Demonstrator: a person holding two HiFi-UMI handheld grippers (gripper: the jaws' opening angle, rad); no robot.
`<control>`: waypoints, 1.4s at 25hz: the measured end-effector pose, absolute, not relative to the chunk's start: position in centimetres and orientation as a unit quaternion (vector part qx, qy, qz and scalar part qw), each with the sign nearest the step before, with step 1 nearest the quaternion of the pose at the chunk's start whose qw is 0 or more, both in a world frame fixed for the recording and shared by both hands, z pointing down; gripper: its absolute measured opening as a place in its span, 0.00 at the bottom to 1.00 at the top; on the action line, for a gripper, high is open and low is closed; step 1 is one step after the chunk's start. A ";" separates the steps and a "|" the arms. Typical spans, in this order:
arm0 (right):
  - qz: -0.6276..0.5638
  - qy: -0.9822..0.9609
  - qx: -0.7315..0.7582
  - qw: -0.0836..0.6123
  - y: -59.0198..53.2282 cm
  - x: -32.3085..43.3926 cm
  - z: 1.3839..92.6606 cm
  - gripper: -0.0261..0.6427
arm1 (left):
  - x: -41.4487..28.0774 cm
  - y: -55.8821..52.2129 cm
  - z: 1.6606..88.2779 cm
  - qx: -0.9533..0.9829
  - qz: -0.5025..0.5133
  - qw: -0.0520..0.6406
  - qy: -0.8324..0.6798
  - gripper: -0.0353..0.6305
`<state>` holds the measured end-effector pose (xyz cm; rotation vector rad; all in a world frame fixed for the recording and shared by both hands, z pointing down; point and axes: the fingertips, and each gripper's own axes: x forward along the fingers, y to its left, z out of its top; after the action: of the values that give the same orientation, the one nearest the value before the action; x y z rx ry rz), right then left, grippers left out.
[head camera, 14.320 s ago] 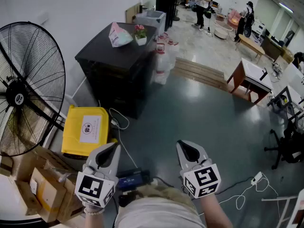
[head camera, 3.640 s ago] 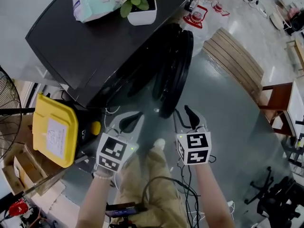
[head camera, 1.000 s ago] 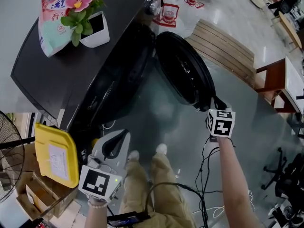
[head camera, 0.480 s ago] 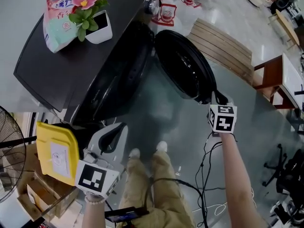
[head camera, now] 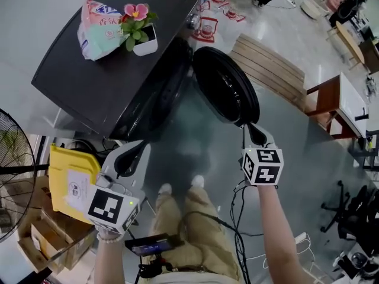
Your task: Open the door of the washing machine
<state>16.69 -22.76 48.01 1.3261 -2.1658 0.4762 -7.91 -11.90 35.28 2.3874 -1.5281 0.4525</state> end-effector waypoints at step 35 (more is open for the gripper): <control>0.097 -0.847 0.487 0.189 -9.5 10.4 29.2 0.05 | -11.9 -6.7 26.1 0.859 0.144 0.094 -0.482 0.04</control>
<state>10.41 -9.45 29.17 1.3696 -2.3829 0.2717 -11.87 -6.66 26.06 2.5476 -1.4305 0.4279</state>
